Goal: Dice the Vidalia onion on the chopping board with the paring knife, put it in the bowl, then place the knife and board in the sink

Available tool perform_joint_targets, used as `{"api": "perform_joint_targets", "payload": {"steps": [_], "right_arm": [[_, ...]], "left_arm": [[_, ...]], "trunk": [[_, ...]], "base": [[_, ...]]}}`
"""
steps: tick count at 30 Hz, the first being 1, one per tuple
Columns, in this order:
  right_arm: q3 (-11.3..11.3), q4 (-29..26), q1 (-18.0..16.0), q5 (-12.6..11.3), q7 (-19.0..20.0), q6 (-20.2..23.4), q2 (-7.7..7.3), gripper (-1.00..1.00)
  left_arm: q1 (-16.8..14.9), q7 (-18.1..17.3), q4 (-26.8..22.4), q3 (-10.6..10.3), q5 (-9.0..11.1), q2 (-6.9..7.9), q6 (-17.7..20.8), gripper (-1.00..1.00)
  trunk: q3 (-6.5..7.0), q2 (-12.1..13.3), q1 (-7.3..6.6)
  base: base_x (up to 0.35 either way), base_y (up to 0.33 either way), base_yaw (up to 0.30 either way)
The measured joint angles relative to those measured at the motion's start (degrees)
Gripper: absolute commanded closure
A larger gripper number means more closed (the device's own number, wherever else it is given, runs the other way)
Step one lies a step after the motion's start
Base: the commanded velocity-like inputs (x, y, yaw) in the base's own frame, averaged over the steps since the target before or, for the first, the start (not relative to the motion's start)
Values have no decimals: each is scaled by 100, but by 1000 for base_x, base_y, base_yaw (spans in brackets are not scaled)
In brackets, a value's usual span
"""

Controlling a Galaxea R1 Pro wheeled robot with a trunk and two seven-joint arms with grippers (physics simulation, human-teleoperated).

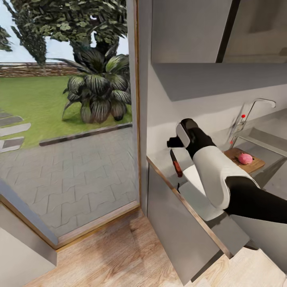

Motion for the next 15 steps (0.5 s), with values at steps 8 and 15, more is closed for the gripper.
{"api": "perform_joint_targets", "payload": {"steps": [8,15], "right_arm": [[-55,1078,-704,1,-47,1,-27,-100],[-105,2100,-1374,-3,-419,0,-33,-100]], "left_arm": [[1,0,0,0,0,0,0,-100],[-1,0,0,0,0,-4,0,-100]], "trunk": [[0,0,0],[0,0,0]], "base": [[0,0,0],[0,0,0]]}}
